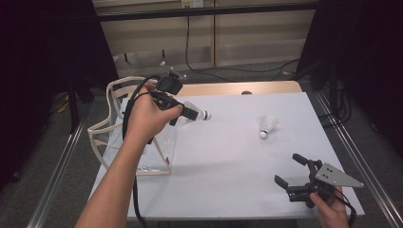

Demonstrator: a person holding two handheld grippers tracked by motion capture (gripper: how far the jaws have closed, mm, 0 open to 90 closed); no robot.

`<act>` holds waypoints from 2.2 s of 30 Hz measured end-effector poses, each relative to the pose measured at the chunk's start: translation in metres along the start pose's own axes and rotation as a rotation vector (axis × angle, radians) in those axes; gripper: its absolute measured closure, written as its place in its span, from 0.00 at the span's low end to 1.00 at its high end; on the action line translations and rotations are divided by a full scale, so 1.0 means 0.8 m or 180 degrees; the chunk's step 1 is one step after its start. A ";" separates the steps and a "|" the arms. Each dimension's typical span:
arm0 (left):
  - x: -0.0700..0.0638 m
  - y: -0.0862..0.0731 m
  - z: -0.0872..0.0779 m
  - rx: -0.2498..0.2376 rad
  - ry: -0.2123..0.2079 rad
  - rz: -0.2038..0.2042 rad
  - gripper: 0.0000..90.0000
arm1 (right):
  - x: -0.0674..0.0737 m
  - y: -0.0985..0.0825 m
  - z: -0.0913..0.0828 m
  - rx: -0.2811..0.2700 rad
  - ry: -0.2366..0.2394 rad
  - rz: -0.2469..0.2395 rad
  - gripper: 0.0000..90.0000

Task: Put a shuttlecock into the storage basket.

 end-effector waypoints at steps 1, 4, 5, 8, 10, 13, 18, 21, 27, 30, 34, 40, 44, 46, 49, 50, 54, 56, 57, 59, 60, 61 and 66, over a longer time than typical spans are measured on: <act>0.000 0.001 -0.002 -0.0013 0.0006 -0.0002 1.00 | 0.000 0.000 0.000 0.0001 0.0001 -0.0002 0.00; 0.001 0.003 -0.006 -0.0021 0.0016 -0.0015 1.00 | 0.000 0.000 0.000 0.0002 0.0002 -0.0004 0.00; 0.001 0.003 -0.007 -0.0024 0.0022 -0.0020 1.00 | 0.000 0.000 0.000 0.0002 0.0004 -0.0004 0.00; 0.002 0.005 -0.011 -0.0030 0.0033 -0.0029 1.00 | 0.000 0.000 0.000 0.0001 0.0002 -0.0001 0.00; 0.003 0.005 -0.013 -0.0034 0.0044 -0.0034 1.00 | 0.000 0.000 0.000 0.0001 0.0001 -0.0002 0.00; 0.005 0.006 -0.017 -0.0040 0.0055 -0.0044 1.00 | 0.000 0.000 0.000 0.0002 0.0002 -0.0001 0.00; 0.006 0.007 -0.021 -0.0049 0.0072 -0.0055 1.00 | 0.000 0.000 0.001 0.0003 0.0005 -0.0005 0.00; 0.007 0.006 -0.023 -0.0030 0.0085 -0.0040 1.00 | 0.000 0.000 0.000 0.0003 0.0002 -0.0001 0.00; 0.009 0.008 -0.030 -0.0060 0.0100 -0.0076 1.00 | 0.000 0.000 0.000 0.0006 -0.0003 -0.0005 0.00; 0.011 0.008 -0.033 -0.0059 0.0108 -0.0081 1.00 | 0.000 0.000 0.000 0.0005 -0.0001 -0.0004 0.00; 0.013 0.009 -0.037 -0.0072 0.0110 -0.0089 1.00 | 0.000 0.000 0.000 0.0004 0.0001 -0.0004 0.00; 0.016 0.009 -0.042 -0.0080 0.0125 -0.0114 1.00 | 0.000 0.000 0.000 0.0004 -0.0002 -0.0002 0.00; 0.018 0.010 -0.044 -0.0085 0.0131 -0.0119 1.00 | 0.000 0.000 0.000 0.0004 -0.0001 -0.0012 0.00; 0.019 0.009 -0.045 -0.0081 0.0135 -0.0124 1.00 | 0.000 0.000 0.000 0.0003 0.0001 -0.0005 0.00; 0.020 0.009 -0.047 -0.0065 0.0146 -0.0115 1.00 | 0.000 0.000 0.000 0.0001 0.0002 -0.0003 0.00; 0.021 0.009 -0.048 -0.0068 0.0147 -0.0120 1.00 | 0.000 0.000 0.000 0.0000 0.0002 -0.0002 0.00; 0.022 0.010 -0.050 -0.0081 0.0160 -0.0133 1.00 | 0.000 0.000 0.000 0.0003 0.0001 -0.0007 0.00; 0.023 0.010 -0.051 -0.0073 0.0177 -0.0126 1.00 | 0.000 0.000 0.000 0.0001 0.0001 -0.0007 0.00; 0.024 0.010 -0.052 -0.0070 0.0192 -0.0127 1.00 | 0.000 0.000 0.000 -0.0004 0.0001 0.0006 0.00; 0.024 0.010 -0.054 -0.0079 0.0199 -0.0131 1.00 | 0.000 0.000 0.000 -0.0002 0.0001 0.0004 0.00; 0.025 0.010 -0.055 -0.0078 0.0201 -0.0122 1.00 | 0.000 0.000 0.000 -0.0002 0.0003 0.0002 0.00; 0.024 0.010 -0.056 -0.0083 0.0199 -0.0130 1.00 | 0.000 0.000 0.000 -0.0003 0.0002 0.0001 0.00; 0.027 0.010 -0.060 -0.0085 0.0222 -0.0133 1.00 | 0.000 0.000 0.000 0.0000 0.0000 0.0001 0.00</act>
Point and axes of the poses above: each handheld gripper's, and its own axes: z roughly forward along the jaws, y roughly out of its top, x roughly to its left, the point moved 10 cm from there along z, roughly forward along the jaws, and after that the axes turned 3 degrees about x, right-handed, at the moved point
